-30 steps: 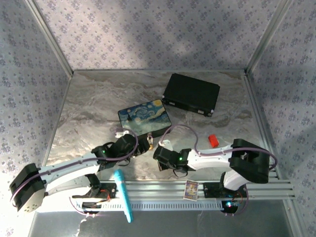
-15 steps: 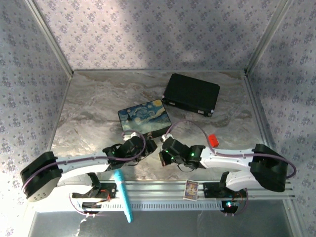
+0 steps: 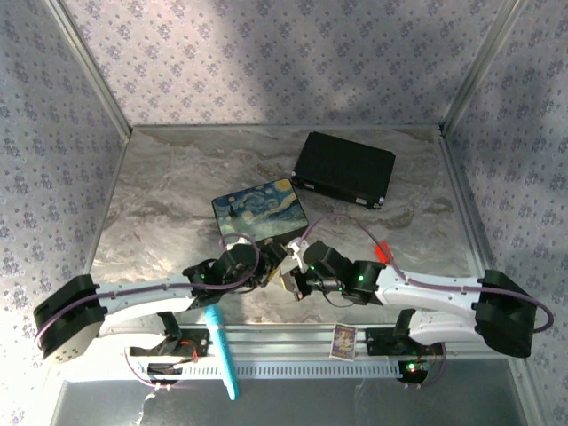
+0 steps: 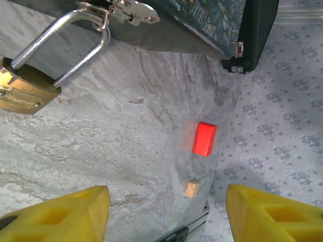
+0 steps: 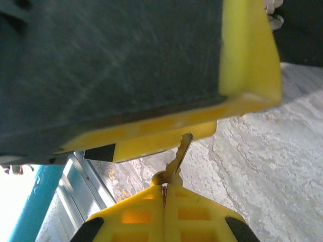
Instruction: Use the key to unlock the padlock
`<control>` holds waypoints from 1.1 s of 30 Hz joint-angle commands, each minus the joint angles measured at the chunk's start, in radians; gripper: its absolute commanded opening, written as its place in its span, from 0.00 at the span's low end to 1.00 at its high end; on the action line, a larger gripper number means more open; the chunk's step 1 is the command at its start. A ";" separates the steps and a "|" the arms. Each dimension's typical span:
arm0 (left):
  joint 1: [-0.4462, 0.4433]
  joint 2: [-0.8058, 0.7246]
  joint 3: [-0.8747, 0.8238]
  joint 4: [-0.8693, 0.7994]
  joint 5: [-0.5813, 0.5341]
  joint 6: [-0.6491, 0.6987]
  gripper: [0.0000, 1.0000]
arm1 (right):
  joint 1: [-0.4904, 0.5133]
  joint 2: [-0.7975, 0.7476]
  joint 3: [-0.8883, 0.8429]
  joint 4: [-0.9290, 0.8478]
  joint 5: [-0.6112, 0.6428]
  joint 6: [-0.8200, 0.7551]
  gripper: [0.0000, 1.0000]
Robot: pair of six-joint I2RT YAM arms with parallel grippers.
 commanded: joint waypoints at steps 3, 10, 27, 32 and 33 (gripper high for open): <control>-0.009 -0.022 -0.003 0.013 0.017 -0.022 0.46 | -0.025 -0.050 -0.020 0.003 -0.015 -0.029 0.00; -0.010 -0.022 0.007 -0.019 0.019 0.004 0.19 | -0.032 -0.076 -0.024 -0.021 -0.015 -0.030 0.00; -0.011 -0.069 0.012 -0.018 -0.022 0.127 0.00 | -0.071 -0.108 -0.065 0.060 0.005 0.057 0.99; 0.005 -0.101 0.005 0.029 -0.075 0.243 0.00 | -0.180 -0.207 -0.154 0.234 -0.092 0.154 0.99; 0.010 -0.102 -0.005 0.079 -0.076 0.277 0.00 | -0.213 -0.217 -0.174 0.282 -0.148 0.180 0.97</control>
